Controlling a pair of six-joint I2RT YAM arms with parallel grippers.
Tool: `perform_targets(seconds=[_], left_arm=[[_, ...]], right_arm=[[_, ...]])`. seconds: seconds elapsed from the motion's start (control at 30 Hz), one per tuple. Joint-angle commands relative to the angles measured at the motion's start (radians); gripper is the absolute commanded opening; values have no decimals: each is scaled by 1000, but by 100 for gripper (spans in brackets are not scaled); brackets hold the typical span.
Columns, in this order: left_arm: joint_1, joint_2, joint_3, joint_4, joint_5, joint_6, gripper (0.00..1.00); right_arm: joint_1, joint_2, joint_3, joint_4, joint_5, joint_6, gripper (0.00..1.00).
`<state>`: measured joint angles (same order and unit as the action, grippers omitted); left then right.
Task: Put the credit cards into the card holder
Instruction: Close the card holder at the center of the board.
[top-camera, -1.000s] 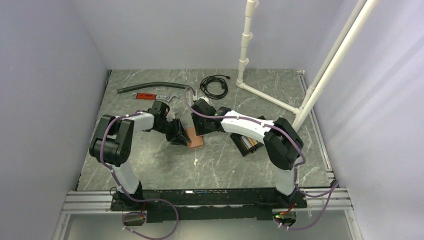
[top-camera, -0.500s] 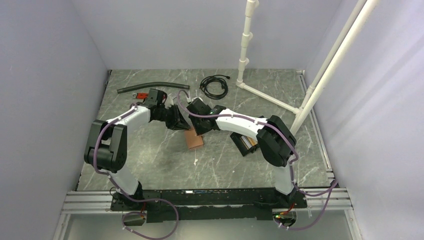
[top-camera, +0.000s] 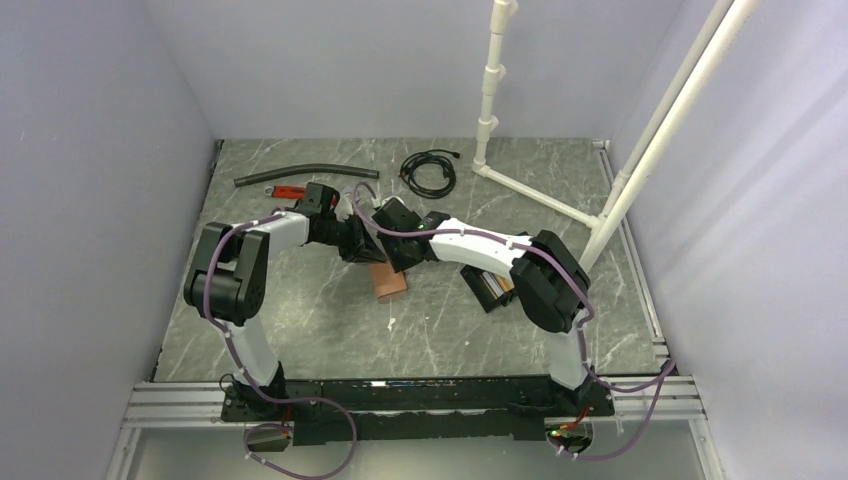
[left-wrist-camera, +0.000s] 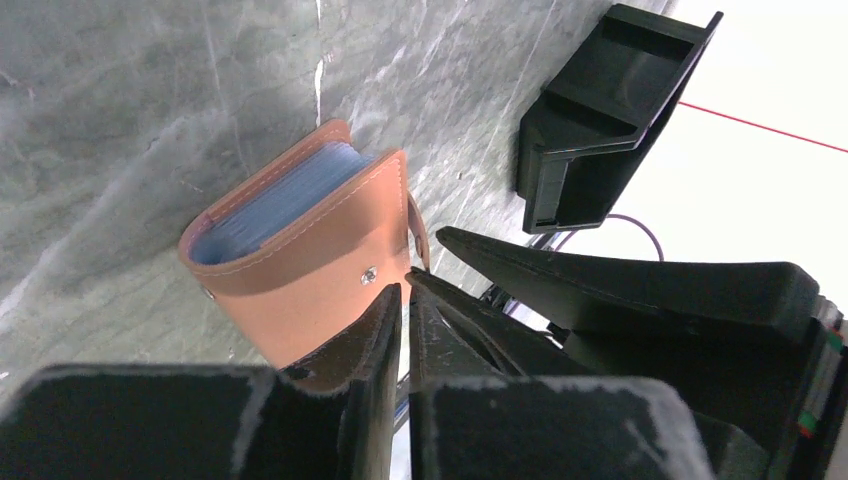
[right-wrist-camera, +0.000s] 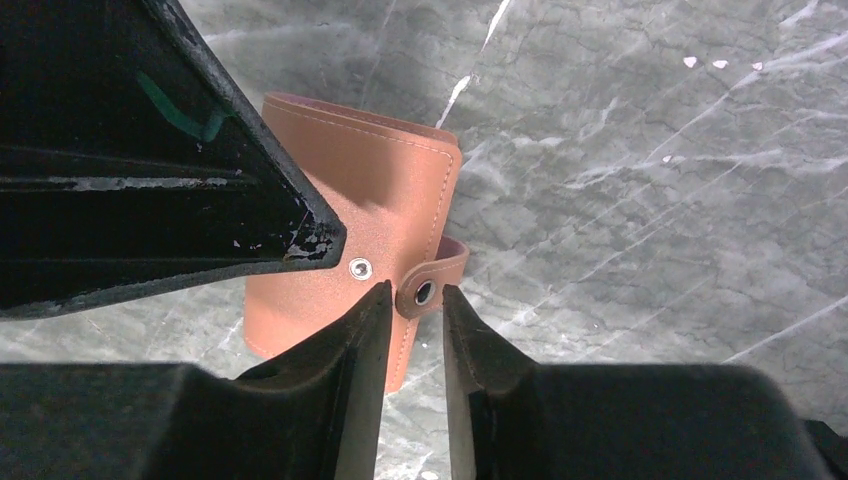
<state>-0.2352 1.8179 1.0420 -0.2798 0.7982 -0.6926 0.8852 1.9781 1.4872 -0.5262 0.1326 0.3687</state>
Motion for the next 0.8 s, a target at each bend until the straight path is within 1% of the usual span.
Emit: perform_targets(seconds=[0.0,0.13,0.17,0.27,0.37,0.43,0.6,0.77], left_arm=[[-4,21,1,47,44,5,13],[-4,37,-11,57,45,4,12],[-4,41,-13,58,44,6,12],[-4,54,-16,61,45,7,12],[-6,58,-22,67,50,4,12],[-7,58,-23,68,49,6,12],[-10,61,-22,66,52,10,12],[-13,63,-22,66,52,12,12]], right_arm=[[7,14,47,-11,4,-18,31],[12,19,51,-13,7,-21,32],[12,19,53,-15,13,-19,31],[12,17,50,-13,31,-17,24],[12,8,47,-10,49,-16,21],[12,2,46,-6,53,-16,21],[12,0,58,-14,53,-17,25],[12,-9,58,-12,59,-19,25]])
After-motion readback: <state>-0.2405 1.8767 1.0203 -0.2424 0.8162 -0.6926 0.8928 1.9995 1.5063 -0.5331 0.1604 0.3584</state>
